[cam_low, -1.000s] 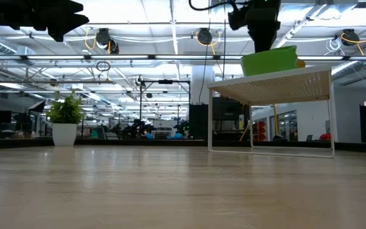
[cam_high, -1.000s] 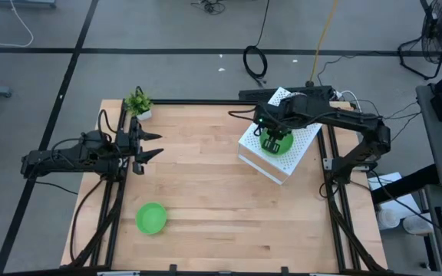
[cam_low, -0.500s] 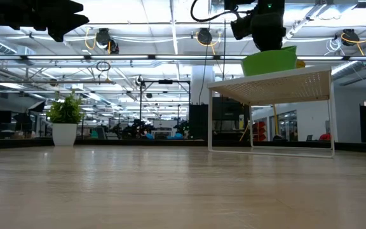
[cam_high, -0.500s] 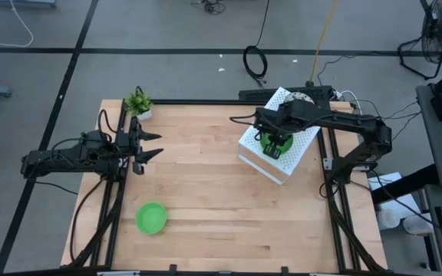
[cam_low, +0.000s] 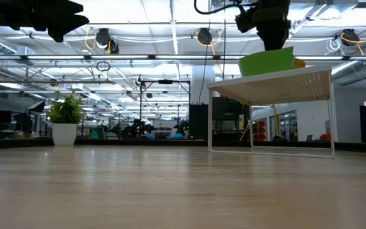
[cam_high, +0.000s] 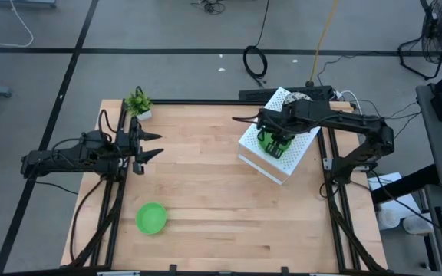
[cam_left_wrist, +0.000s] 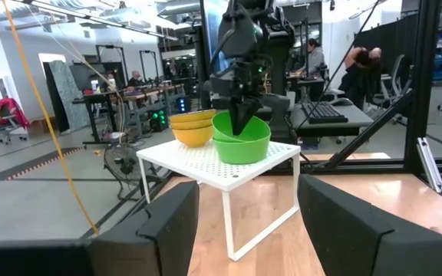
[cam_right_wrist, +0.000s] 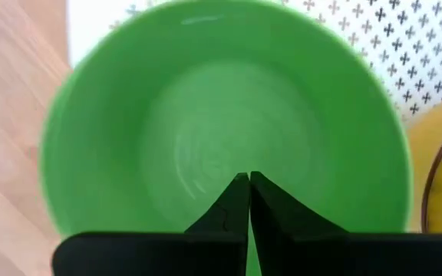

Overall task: Pick & Place Mini bowls
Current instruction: Stack the right green bowl on top of the other green bowl on the shelf, then stack the green bowl on top of the other green bowls on the shelf

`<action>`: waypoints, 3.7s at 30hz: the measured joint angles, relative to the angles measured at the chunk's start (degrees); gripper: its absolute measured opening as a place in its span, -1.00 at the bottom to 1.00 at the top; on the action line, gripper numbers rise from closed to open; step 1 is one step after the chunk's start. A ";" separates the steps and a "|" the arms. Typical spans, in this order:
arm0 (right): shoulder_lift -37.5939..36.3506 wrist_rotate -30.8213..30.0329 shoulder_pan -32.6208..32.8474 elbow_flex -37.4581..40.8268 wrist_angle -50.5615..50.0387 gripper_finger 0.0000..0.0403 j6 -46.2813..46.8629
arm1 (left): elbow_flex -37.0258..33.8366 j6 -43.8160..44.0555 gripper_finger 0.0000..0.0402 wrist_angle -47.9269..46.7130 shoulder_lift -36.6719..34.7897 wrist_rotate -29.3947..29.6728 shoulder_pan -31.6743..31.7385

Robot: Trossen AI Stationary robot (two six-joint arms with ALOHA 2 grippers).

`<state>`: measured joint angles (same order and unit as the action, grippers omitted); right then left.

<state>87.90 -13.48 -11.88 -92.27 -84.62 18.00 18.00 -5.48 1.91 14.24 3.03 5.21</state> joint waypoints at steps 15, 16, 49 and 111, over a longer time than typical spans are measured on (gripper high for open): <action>-0.11 3.10 0.04 7.96 2.26 -1.00 0.80 | 0.00 -0.02 0.11 0.04 0.00 0.00 0.00; -0.17 3.09 0.04 7.96 2.49 -1.00 0.69 | 0.00 -0.02 0.11 0.04 0.00 0.00 0.00; -2.52 -0.22 8.44 -7.87 8.52 -1.00 -3.65 | 0.00 1.15 0.11 0.06 0.00 0.03 0.01; -21.05 -1.44 22.51 51.80 121.19 -1.00 -42.49 | 12.59 63.53 0.11 -49.10 49.26 -13.65 -41.48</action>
<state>66.85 -14.92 10.63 -40.47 36.57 -24.49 30.59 58.06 -47.19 63.50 -10.62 -36.27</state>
